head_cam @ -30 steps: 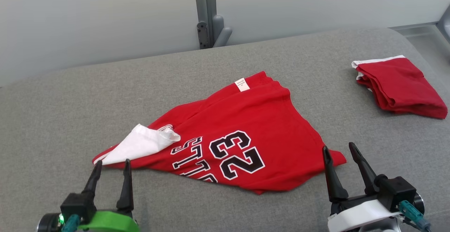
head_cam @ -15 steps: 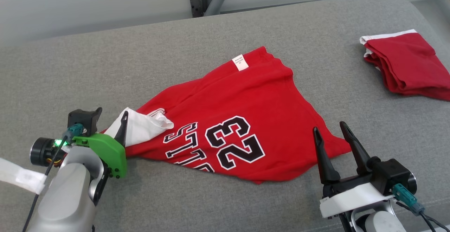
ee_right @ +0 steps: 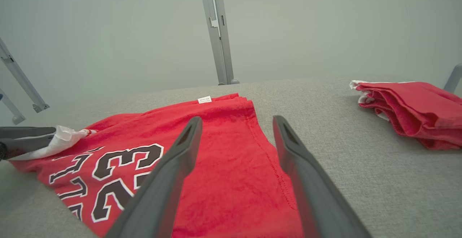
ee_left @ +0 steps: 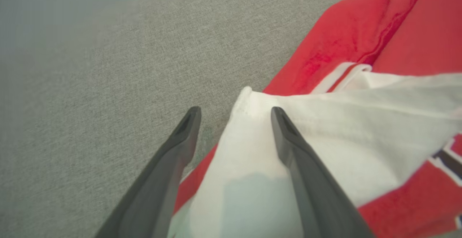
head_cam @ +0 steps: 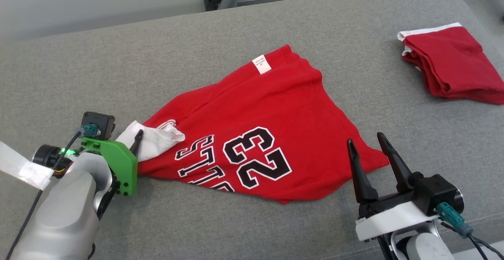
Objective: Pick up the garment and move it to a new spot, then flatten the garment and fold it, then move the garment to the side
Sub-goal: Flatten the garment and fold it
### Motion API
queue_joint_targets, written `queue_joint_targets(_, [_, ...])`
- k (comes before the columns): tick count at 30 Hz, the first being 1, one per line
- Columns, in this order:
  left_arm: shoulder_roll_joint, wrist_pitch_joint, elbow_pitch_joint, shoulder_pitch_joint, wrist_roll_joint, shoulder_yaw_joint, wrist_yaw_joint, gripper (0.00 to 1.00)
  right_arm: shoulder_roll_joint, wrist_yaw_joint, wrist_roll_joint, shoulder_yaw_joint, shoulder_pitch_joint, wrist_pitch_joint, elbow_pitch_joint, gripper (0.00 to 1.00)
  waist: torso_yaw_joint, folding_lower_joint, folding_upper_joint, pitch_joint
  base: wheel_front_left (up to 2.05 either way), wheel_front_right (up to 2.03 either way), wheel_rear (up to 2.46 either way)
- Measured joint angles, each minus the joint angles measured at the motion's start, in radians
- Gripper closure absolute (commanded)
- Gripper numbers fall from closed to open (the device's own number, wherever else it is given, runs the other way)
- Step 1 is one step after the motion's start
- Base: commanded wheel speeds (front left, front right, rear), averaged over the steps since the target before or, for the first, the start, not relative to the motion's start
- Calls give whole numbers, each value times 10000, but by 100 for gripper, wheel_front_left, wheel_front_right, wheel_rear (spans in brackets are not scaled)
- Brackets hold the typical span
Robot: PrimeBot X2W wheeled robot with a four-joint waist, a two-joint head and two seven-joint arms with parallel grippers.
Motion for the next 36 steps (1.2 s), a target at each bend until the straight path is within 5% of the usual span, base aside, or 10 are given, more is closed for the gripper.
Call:
queue_joint_targets(12, [320, 435, 337, -583, -1312, -1582, 0, 4, 0, 0, -107, -15, -64, 0, -2, 0, -233, 0, 0, 59, 0, 0, 0])
queue_joint_targets(13, [355, 481, 330, -600, -1406, -1716, 0, 13, 0, 0, -107, -17, -62, 0, -2, 0, -240, 0, 0, 48, 0, 0, 0])
queue_joint_targets(14, [382, 520, 326, -616, -1601, -1822, 0, 50, 0, 0, -105, -19, -60, 0, -2, 0, -244, 0, 0, 36, 0, 0, 0])
queue_joint_targets(15, [418, 583, 309, -634, -1680, -1973, 0, 65, 0, 0, -102, -19, -58, 0, -4, 0, -246, 0, 0, 22, 0, 0, 0])
queue_joint_targets(16, [445, 606, 284, -637, -1760, -2090, 0, 92, 0, 0, -92, -19, -55, 0, -6, 0, -247, 0, 0, 9, 0, 0, 0])
queue_joint_targets(17, [466, 675, 261, -639, -1891, -2215, 0, 100, 0, 0, -90, -17, -54, 0, -6, 0, -246, 0, 0, -3, 0, 0, 0])
queue_joint_targets(28, [886, -606, -589, -850, -2633, -3039, -2, 100, 2, 0, -146, -159, -46, 0, -107, 0, 144, 0, 0, -96, 0, 0, 0])
queue_joint_targets(36, [2008, -2374, -2842, 280, -2918, -2629, 115, 100, 2, 0, -222, -307, -60, 0, -282, 0, 715, 0, 0, -176, 0, 0, 0])
